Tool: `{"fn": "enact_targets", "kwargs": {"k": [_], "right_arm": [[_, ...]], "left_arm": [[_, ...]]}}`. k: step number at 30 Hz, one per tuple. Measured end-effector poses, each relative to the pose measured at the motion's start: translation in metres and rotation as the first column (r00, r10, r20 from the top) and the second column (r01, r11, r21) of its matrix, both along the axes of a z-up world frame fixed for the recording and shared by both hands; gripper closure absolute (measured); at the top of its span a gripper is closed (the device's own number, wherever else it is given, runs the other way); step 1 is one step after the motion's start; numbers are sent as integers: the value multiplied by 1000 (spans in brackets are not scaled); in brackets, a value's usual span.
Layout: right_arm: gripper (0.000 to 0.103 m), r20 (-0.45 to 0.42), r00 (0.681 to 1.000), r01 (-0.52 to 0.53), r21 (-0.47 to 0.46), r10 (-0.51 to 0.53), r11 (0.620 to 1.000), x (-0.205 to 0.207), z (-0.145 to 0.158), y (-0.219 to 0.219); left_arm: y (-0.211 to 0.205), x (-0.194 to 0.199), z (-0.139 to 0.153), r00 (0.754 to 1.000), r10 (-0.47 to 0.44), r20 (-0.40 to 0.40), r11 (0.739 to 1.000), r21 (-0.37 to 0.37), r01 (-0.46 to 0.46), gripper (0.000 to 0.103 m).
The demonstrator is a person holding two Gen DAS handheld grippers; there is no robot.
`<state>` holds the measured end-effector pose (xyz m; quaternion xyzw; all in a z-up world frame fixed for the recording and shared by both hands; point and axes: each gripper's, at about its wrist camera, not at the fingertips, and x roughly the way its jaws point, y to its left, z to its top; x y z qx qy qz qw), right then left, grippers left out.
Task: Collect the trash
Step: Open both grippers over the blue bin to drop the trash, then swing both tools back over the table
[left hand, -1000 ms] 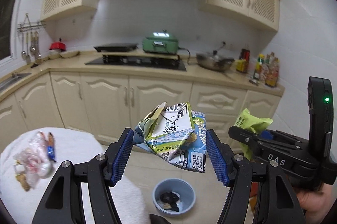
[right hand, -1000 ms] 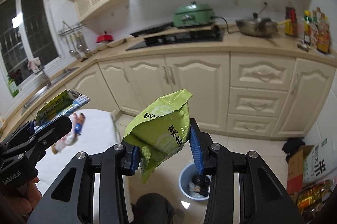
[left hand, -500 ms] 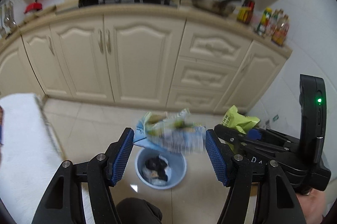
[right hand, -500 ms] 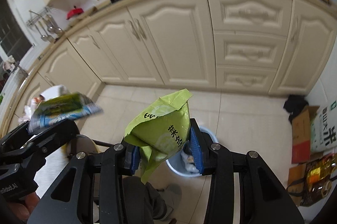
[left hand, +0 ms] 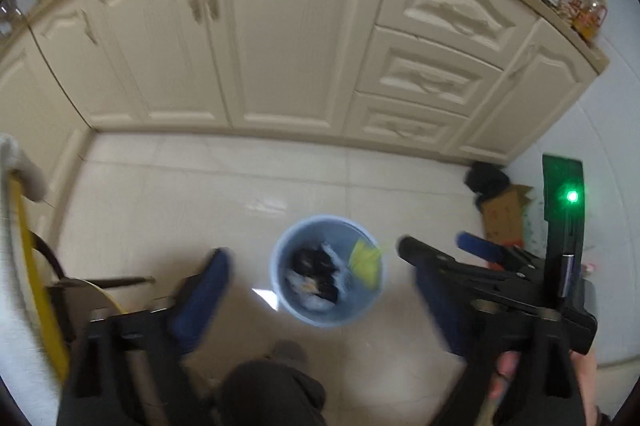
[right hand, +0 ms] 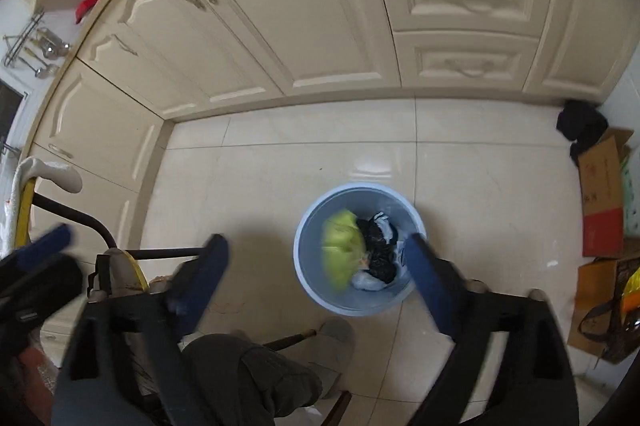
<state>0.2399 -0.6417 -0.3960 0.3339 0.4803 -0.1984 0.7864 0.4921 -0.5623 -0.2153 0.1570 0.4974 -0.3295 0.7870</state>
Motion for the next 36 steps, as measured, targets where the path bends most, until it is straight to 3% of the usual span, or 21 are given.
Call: {"fn": "enact_targets", "kwargs": {"k": [3,9,15,21,28,36], "right_arm": [[0,1,1000,9,-10,-9,1000,-4,2,1],[0,28,1000,16,-46,-15,999,-4,27,12],[0,83,996,23,-90,-15,996,-8,70,29],[0,148,989,11,-152,12,988,-10,121,57],[0,238,968,-22,-214,74,977,-4,179,104],[0,298,937,-95,-280,181,955,15,227,163]], "left_arm": [[-7,7,5,999,8,35,1000,18,-9,1],[-17,9,16,999,18,38,1000,-27,-17,1],[5,-10,45,996,23,85,994,-104,-14,1],[74,-39,76,988,60,144,977,-211,-28,1],[227,-112,125,967,135,217,946,-318,-61,1],[335,-153,153,929,252,272,910,-394,-131,1]]}}
